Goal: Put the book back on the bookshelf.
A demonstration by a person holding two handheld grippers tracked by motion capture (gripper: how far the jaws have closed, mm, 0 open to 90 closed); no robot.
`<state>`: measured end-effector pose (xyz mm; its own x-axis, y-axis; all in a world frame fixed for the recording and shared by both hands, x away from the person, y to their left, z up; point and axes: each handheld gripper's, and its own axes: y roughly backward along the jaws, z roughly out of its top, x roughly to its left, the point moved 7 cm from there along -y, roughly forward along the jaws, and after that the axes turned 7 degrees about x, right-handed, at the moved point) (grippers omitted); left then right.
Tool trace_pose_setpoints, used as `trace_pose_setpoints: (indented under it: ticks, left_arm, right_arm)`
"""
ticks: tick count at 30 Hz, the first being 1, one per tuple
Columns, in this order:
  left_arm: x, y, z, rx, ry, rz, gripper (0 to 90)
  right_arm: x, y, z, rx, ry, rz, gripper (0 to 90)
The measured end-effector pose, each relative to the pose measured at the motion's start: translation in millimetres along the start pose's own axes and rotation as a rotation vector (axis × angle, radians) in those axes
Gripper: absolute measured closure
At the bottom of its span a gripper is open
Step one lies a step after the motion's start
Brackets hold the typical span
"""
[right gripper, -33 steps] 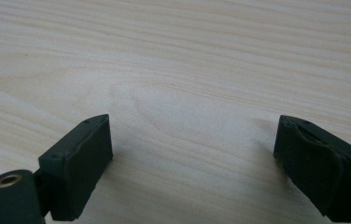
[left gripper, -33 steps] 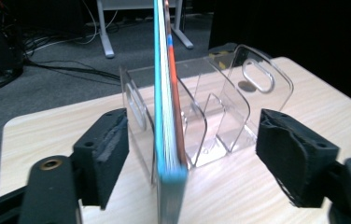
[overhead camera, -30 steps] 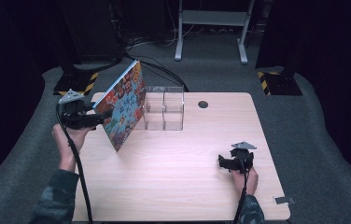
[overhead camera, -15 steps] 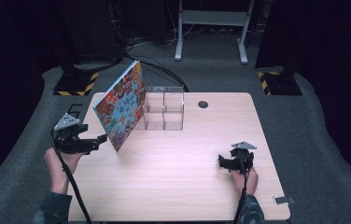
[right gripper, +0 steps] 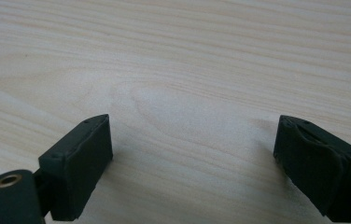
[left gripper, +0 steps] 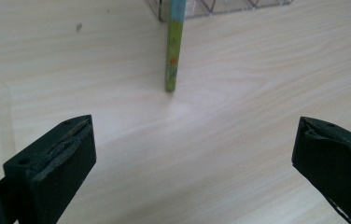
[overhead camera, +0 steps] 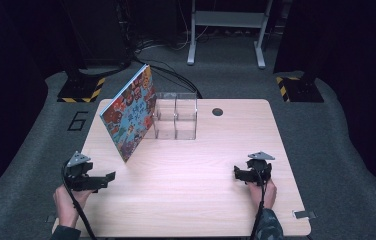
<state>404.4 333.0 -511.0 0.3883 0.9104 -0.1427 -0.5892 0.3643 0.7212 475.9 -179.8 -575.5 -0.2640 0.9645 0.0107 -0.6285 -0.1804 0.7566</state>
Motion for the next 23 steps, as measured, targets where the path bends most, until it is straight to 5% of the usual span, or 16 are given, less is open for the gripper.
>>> trace_pose_setpoints:
  ticks: [3,13,16,23]
  left_arm:
    - [0.8,-10.4,-15.8,0.026,0.013,-0.025,0.0]
    - [11.1,-37.7,-50.4,0.104,-0.030,0.078,0.0]
    - [10.3,-42.2,-54.3,0.086,-0.082,0.126,0.0]
    - [11.7,-42.4,-55.3,0.057,-0.070,0.129,0.0]
  right_arm:
    - [0.1,-0.1,0.2,-0.004,0.000,0.002,10.7]
    - [-0.6,0.0,-0.3,-0.002,0.015,0.002,10.9]
    - [-0.6,0.4,-0.6,0.007,0.017,0.003,10.9]
    - [-0.7,0.3,-0.5,0.005,0.019,0.002,10.9]
